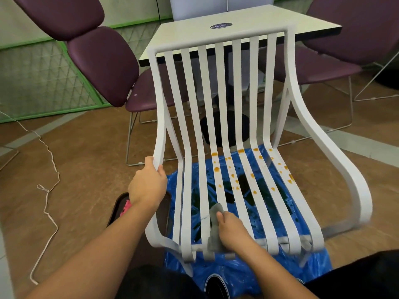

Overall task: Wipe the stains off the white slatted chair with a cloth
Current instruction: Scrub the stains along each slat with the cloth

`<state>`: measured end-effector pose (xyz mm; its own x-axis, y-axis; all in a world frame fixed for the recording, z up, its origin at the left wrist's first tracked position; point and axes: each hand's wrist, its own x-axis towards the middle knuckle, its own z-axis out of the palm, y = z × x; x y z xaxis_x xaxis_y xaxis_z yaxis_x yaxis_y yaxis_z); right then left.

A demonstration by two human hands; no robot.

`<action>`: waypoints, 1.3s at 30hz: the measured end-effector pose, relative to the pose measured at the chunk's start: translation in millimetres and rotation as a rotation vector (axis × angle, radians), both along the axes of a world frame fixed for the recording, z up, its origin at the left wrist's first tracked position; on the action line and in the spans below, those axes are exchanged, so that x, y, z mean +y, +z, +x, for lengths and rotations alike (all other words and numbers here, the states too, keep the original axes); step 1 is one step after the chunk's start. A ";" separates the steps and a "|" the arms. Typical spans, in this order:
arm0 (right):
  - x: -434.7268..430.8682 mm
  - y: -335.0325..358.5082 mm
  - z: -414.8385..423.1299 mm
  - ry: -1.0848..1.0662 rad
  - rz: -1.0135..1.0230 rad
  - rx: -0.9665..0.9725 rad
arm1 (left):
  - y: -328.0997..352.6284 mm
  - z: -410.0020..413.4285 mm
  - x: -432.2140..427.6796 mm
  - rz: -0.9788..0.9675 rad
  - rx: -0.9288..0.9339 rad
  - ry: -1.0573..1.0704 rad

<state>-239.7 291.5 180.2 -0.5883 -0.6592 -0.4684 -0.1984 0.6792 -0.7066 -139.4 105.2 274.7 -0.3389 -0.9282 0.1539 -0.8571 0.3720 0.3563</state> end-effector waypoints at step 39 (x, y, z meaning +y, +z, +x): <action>-30.0 -81.3 1.1 -0.159 0.128 0.292 | -1.0 -0.9 0.8 -0.015 -0.043 0.006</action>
